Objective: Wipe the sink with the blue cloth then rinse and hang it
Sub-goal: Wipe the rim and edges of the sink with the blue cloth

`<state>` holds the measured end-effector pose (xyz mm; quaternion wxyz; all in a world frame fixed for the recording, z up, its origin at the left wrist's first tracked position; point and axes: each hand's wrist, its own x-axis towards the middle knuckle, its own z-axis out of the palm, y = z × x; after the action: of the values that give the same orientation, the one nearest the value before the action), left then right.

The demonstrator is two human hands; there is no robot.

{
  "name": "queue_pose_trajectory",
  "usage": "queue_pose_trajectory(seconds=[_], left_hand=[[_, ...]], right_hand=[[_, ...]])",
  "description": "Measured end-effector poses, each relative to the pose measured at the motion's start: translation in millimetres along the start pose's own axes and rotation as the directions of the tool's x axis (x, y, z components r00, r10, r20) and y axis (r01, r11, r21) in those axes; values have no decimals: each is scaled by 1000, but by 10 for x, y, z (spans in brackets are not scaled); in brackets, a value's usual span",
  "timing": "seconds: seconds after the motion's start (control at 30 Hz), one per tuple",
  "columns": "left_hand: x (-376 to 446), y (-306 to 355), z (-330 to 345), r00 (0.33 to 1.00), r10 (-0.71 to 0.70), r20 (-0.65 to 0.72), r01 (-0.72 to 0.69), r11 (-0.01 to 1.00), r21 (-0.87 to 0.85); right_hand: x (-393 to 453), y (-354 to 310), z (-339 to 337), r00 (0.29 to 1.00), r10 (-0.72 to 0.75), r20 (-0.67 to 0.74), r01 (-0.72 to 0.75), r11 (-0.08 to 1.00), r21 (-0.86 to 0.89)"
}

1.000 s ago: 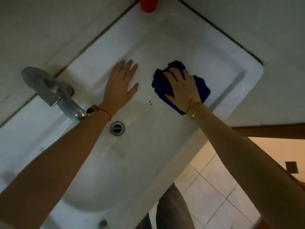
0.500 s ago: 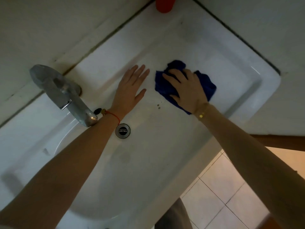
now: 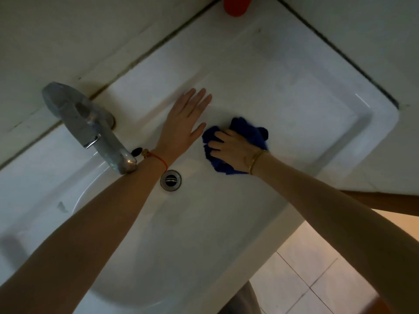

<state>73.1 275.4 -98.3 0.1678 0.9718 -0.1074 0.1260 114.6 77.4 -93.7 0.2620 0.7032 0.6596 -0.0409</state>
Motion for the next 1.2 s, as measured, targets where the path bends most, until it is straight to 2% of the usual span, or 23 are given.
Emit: queue_pose_trajectory(seconds=[0.07,0.17,0.23,0.3,0.37,0.4,0.47,0.53,0.57,0.6,0.63,0.67,0.77,0.83,0.9,1.0,1.03,1.07,1.1,1.2], left_hand=[[3,8,-5,1000,10,1,-10,1000,0],[-6,25,-32,1000,12,-11,-12,1000,-10],[-1,17,-41,1000,9,-5,-9,1000,-14],[2,20,-45,1000,0,5,0,1000,-11],[-4,23,-54,1000,-7,11,7,1000,-16],[-5,19,-55,1000,-9,11,9,1000,-22],[-3,23,-51,1000,-12,9,12,1000,-24],[-1,29,-48,1000,-16,7,16,1000,-27],[0,37,-45,1000,-20,4,20,999,-30],[-1,45,-44,1000,-22,-1,22,999,-33],[1,51,-44,1000,-20,-6,20,999,-34],[6,51,-41,1000,-18,-10,18,999,-34],[9,50,-20,1000,-20,-19,19,999,-35],[4,47,-15,999,-28,-26,27,999,-39],[1,42,-25,999,-34,-21,33,999,-32],[21,64,-24,999,-45,-13,45,999,-24],[24,69,-21,999,-47,-12,47,999,-25],[25,71,-22,999,-47,-12,47,999,-24],[24,72,-23,999,-46,-12,45,999,-22],[15,67,-30,999,-37,-11,37,999,-12]], right_hand=[[-96,18,21,1000,19,-5,-19,999,28],[-427,39,-76,990,135,-48,-127,982,143],[-680,75,-101,964,251,-90,-238,962,132],[-900,94,-92,916,355,-184,-312,923,226],[-1007,99,-89,838,503,-213,-401,831,385],[-1017,131,-76,795,579,-182,-455,767,453],[-977,274,-69,697,710,-96,-558,622,549],[-861,509,-54,545,838,41,-686,417,596],[-783,634,-48,474,875,101,-733,329,596],[-701,720,-57,438,889,132,-757,286,587],[-627,747,-72,440,888,131,-762,293,578],[-578,721,-100,478,873,101,-742,339,579],[-684,434,-121,662,748,-44,-582,551,598],[-894,319,-64,724,683,-102,-505,625,595],[-1037,504,47,679,731,-75,-563,583,586],[-1025,975,186,473,876,93,-760,352,546],[-953,1085,181,420,898,130,-787,289,546],[-850,1135,143,401,904,148,-797,265,542],[-729,1129,96,422,894,148,-793,285,539],[-473,869,-78,620,784,33,-649,489,583]])
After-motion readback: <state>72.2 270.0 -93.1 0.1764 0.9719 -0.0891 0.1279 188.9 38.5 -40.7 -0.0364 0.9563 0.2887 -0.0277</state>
